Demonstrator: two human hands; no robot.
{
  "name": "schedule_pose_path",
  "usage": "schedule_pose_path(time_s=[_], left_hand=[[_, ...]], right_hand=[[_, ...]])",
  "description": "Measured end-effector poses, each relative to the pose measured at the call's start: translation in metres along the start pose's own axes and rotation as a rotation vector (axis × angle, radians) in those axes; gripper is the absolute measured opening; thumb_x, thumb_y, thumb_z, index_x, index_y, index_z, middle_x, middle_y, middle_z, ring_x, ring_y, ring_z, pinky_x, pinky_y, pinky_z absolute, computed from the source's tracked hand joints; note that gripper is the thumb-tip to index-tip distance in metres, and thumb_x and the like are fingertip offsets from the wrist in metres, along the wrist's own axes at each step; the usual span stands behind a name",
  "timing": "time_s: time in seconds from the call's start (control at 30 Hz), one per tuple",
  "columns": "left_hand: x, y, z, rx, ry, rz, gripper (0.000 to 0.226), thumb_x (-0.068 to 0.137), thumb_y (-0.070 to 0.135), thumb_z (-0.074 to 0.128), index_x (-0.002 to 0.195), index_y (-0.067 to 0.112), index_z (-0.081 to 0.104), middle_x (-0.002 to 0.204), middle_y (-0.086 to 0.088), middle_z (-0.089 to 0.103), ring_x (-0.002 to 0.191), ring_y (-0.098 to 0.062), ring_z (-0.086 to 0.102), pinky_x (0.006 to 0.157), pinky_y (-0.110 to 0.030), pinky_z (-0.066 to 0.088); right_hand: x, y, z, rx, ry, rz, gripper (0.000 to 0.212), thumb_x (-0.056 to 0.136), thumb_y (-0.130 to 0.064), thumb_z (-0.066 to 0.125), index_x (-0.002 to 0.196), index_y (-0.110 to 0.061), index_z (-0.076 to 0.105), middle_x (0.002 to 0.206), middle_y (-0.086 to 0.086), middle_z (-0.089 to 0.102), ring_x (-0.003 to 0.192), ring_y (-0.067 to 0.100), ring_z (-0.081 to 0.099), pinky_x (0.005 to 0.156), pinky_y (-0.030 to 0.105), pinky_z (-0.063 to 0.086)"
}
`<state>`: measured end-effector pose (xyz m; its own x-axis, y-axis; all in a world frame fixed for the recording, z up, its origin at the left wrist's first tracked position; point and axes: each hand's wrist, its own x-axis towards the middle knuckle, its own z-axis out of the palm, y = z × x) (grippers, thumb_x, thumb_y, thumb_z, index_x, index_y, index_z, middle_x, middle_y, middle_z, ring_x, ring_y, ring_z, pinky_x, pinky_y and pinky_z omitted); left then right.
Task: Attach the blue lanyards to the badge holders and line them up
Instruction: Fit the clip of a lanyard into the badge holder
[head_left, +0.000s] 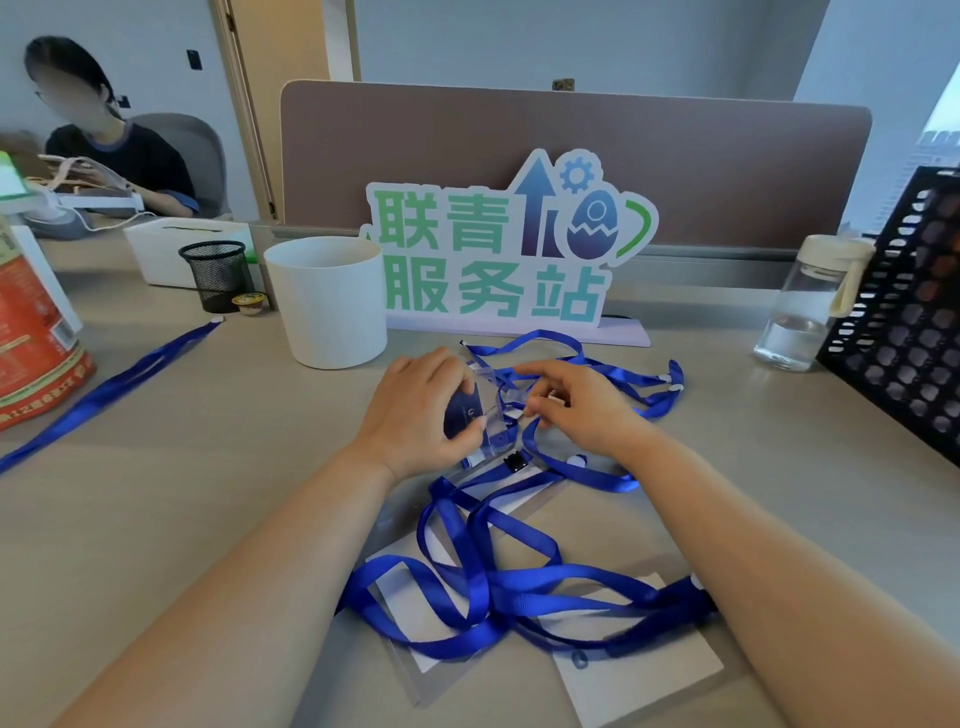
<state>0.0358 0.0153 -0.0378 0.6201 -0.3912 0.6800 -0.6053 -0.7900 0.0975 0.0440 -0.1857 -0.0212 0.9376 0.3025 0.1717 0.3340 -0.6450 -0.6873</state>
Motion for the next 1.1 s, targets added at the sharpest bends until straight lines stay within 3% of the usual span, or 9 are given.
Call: schedule_pose_path(time_s=[0.1,0.2,0.3,0.4,0.6,0.73,0.87,1.0,1.1], left_hand=[[-0.001,0.000,0.002,0.040,-0.006,0.041,0.041,0.064,0.053,0.053,0.081,0.016,0.050,0.080,0.005,0.052,0.070,-0.017,0.053,0.071,-0.028,0.033],[-0.001,0.000,0.004,0.055,0.024,0.056,0.042,0.063,0.057,0.054,0.081,0.019,0.045,0.079,0.007,0.049,0.068,-0.016,0.052,0.072,-0.025,0.028],[-0.001,-0.001,0.005,0.058,0.034,0.071,0.045,0.062,0.057,0.060,0.081,0.023,0.039,0.078,0.008,0.047,0.067,-0.016,0.050,0.069,-0.021,0.019],[-0.001,-0.001,0.007,0.055,0.032,0.076,0.045,0.064,0.059,0.058,0.081,0.022,0.039,0.078,0.006,0.049,0.068,-0.018,0.052,0.067,-0.023,0.020],[-0.001,-0.001,0.010,0.041,0.045,0.072,0.040,0.068,0.058,0.055,0.081,0.025,0.037,0.078,0.006,0.050,0.069,-0.019,0.054,0.071,-0.026,0.026],[-0.001,-0.001,0.009,0.029,0.030,0.078,0.037,0.073,0.057,0.054,0.082,0.023,0.041,0.079,0.005,0.052,0.069,-0.019,0.054,0.071,-0.026,0.026],[-0.001,-0.001,0.008,0.033,0.023,0.087,0.033,0.077,0.052,0.050,0.080,0.018,0.049,0.080,0.003,0.055,0.069,-0.020,0.056,0.071,-0.026,0.025],[0.000,0.000,0.007,0.038,0.031,0.077,0.033,0.077,0.051,0.050,0.078,0.018,0.048,0.077,0.004,0.056,0.068,-0.021,0.057,0.069,-0.026,0.024],[0.001,0.001,0.005,0.038,0.056,0.049,0.039,0.076,0.055,0.050,0.076,0.016,0.048,0.073,0.004,0.055,0.064,-0.021,0.055,0.067,-0.025,0.021]], right_hand=[[-0.003,0.001,0.003,0.000,0.071,0.005,0.024,0.093,-0.011,0.052,0.112,-0.018,0.063,0.084,-0.011,0.064,0.075,-0.007,0.056,0.063,-0.004,0.040],[-0.007,-0.001,0.003,-0.041,0.101,-0.006,0.019,0.092,-0.016,0.055,0.106,-0.018,0.067,0.094,-0.009,0.064,0.084,0.004,0.058,0.067,0.004,0.041],[-0.009,-0.002,0.006,-0.071,0.129,-0.016,0.019,0.091,-0.017,0.055,0.106,-0.018,0.067,0.099,-0.010,0.063,0.089,0.003,0.053,0.078,0.014,0.040],[-0.011,-0.003,0.007,-0.045,0.143,-0.022,0.020,0.092,-0.016,0.055,0.107,-0.018,0.067,0.102,-0.008,0.065,0.092,0.009,0.057,0.082,0.020,0.046],[-0.013,-0.004,0.012,-0.007,0.117,-0.088,0.021,0.091,-0.011,0.055,0.107,-0.014,0.068,0.100,-0.008,0.063,0.088,0.003,0.053,0.071,-0.002,0.038],[-0.013,-0.003,0.012,0.045,0.088,-0.108,0.017,0.091,-0.009,0.056,0.101,-0.014,0.068,0.100,-0.002,0.067,0.083,-0.002,0.057,0.074,-0.001,0.040],[-0.012,-0.001,0.013,0.072,0.057,-0.125,0.017,0.090,-0.007,0.056,0.099,-0.013,0.069,0.099,0.002,0.069,0.093,0.015,0.062,0.080,0.010,0.044],[-0.013,-0.002,0.011,0.136,0.060,-0.135,0.019,0.088,-0.004,0.058,0.098,-0.019,0.063,0.092,-0.007,0.065,0.082,-0.009,0.058,0.077,0.001,0.041],[-0.014,-0.004,0.009,0.161,0.084,-0.149,0.032,0.087,-0.003,0.059,0.088,-0.033,0.050,0.086,-0.007,0.063,0.077,-0.015,0.056,0.072,0.001,0.040]])
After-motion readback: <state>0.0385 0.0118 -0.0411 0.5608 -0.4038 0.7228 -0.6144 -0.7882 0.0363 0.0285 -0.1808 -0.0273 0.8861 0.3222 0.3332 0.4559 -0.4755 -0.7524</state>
